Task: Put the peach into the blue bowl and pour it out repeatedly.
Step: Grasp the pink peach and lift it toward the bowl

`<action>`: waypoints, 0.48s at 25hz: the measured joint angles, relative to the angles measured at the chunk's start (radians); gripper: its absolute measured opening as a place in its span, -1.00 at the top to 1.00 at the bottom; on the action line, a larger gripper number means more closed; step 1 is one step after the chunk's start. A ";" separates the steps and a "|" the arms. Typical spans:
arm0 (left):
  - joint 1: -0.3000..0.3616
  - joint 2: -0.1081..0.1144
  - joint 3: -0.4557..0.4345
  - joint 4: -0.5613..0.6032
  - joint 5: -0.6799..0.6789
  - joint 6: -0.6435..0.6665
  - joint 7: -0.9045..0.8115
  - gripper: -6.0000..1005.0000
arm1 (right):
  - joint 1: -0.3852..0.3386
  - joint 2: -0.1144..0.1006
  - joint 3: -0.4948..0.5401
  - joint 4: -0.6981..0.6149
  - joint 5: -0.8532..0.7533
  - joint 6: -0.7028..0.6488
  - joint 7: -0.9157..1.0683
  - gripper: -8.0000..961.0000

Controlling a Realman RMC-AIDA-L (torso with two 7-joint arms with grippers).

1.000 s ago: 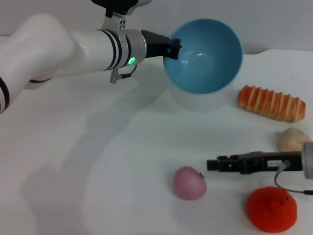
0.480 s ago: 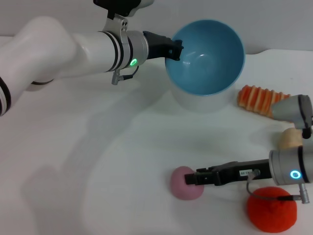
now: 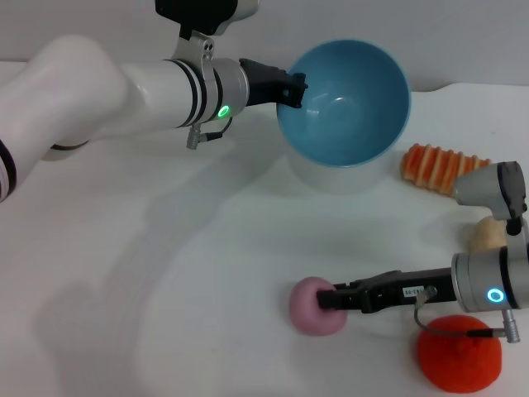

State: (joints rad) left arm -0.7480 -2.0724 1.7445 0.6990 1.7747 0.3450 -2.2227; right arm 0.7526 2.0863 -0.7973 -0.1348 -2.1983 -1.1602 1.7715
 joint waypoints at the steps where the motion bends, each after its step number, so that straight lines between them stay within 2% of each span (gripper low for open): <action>1: 0.000 0.000 0.000 0.000 0.000 0.000 0.000 0.99 | -0.001 0.000 0.002 0.001 0.001 0.000 -0.011 -0.02; 2: 0.000 0.000 0.000 0.000 -0.001 0.000 0.000 0.99 | -0.001 0.000 0.004 0.003 0.001 0.001 -0.018 -0.01; 9: 0.005 0.002 -0.001 -0.005 -0.003 -0.001 0.000 0.99 | -0.016 0.000 0.013 0.001 0.087 -0.027 -0.100 0.49; 12: 0.008 0.007 -0.001 -0.005 -0.001 0.020 0.000 0.99 | -0.039 -0.006 0.013 -0.075 0.107 -0.100 -0.110 0.66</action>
State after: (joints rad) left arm -0.7399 -2.0658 1.7438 0.6939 1.7733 0.3649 -2.2227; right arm 0.7138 2.0802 -0.7845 -0.2097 -2.0914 -1.2604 1.6612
